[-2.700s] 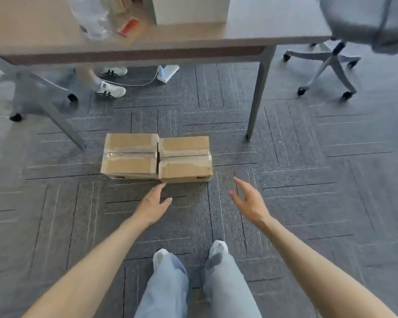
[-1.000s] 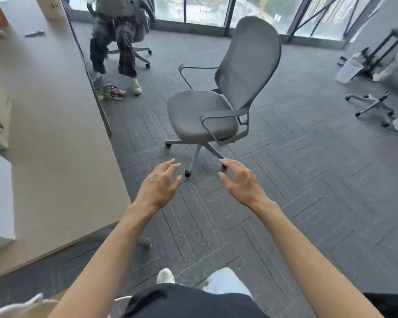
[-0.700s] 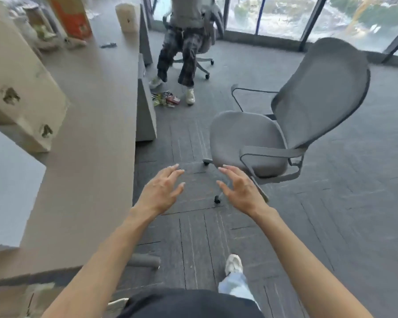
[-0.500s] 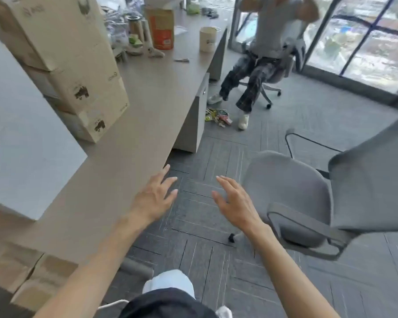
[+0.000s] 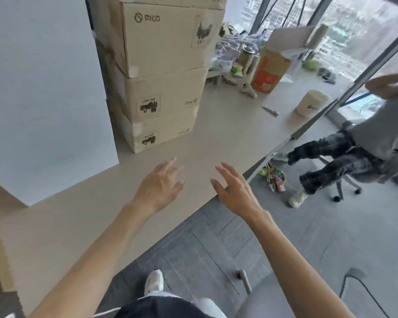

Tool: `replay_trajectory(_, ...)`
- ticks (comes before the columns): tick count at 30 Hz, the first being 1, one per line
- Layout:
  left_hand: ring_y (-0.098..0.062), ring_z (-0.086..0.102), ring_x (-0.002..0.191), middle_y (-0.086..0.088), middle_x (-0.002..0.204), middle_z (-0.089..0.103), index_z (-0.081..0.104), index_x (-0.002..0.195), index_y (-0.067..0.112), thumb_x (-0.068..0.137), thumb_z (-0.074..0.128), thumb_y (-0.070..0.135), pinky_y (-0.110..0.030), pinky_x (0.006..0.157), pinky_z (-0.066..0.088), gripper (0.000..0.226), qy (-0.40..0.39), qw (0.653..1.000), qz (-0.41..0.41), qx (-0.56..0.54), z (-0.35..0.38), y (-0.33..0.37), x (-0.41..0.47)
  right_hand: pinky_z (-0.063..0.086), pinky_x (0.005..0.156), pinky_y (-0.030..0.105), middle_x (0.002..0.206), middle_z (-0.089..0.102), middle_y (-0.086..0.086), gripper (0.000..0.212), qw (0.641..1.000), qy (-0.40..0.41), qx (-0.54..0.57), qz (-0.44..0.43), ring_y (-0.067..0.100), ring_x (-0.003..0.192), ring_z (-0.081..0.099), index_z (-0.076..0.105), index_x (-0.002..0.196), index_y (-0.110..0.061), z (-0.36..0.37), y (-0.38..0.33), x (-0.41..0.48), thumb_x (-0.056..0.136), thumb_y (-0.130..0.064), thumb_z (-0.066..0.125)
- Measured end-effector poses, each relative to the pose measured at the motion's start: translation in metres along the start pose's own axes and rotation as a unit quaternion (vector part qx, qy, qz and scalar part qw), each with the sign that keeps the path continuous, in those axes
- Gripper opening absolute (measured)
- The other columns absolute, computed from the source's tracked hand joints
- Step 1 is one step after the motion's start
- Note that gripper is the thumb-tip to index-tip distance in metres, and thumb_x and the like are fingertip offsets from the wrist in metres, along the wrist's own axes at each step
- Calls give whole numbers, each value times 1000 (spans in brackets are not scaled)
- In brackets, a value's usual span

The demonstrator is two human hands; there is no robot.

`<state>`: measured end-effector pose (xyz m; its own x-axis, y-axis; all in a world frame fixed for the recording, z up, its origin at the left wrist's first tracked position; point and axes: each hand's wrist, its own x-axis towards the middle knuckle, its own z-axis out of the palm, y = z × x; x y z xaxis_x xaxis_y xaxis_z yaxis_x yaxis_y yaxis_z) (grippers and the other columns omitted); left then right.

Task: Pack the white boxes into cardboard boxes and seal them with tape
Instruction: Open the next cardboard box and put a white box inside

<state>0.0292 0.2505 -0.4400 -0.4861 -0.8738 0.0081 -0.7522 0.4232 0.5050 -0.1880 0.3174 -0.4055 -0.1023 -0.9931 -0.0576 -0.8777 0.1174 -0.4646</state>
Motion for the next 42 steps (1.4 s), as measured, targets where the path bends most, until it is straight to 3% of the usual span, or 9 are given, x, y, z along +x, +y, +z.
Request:
replay_trajectory(5,-16,18,146,4,159,22,41,145,21,98,47,41,-38,116,27,51,50,996,-64,-37,-18,8,55,33,115,39,158,32,-1,55,997,-12,31,-65,19,143,34,42,148,-23,-21,24,90,98,-44,53)
replay_trajectory(14,-7,16,146,10,159,20,36,148,24,96,53,42,-32,116,26,58,199,958,-208,2,-61,39,139,34,104,24,157,33,-4,60,963,-38,81,-254,17,139,39,44,145,-25,-73,34,254,92,-45,62)
replay_trajectory(20,-3,18,144,10,159,22,34,148,23,96,54,39,-24,116,20,58,304,911,-277,-11,-110,76,166,45,105,42,156,34,-1,59,924,-23,120,-361,22,137,42,46,143,-25,-120,6,316,91,-48,61)
replay_trajectory(24,-5,20,145,7,159,23,29,150,21,95,57,38,-26,118,19,64,388,874,-294,0,-154,80,179,43,106,45,154,38,6,56,903,13,122,-413,25,140,39,50,141,-19,-156,-15,349,91,-42,63)
replay_trajectory(27,-9,23,144,5,157,26,26,151,20,92,62,36,-26,114,21,71,459,842,-284,0,-187,72,191,48,100,43,149,45,2,53,898,65,124,-418,24,132,47,52,138,-20,-186,-21,372,91,-41,62)
replay_trajectory(33,-12,29,141,3,155,30,21,152,19,86,72,30,-23,105,25,84,525,811,-254,-39,-240,66,209,42,79,28,126,61,-2,51,907,177,204,-324,16,112,59,54,131,-15,-238,-38,402,89,-43,66)
replay_trajectory(36,-6,39,132,14,143,42,26,150,18,82,77,24,-15,101,27,85,538,805,-227,-108,-260,69,214,46,87,34,136,52,0,74,916,167,205,-302,18,118,55,41,143,-16,-250,-54,413,84,-49,70)
replay_trajectory(39,22,47,99,31,110,48,40,139,20,82,76,12,6,75,31,68,549,802,-188,-140,-278,72,217,45,99,41,138,51,6,82,919,140,233,-284,23,124,51,38,143,-12,-255,-73,415,80,-49,75)
replay_trajectory(42,16,53,95,19,112,57,43,134,23,80,78,13,-3,74,44,65,551,794,-165,-197,-291,68,218,46,95,42,132,56,9,77,920,133,248,-272,28,120,53,40,138,-10,-253,-83,413,79,-40,79)
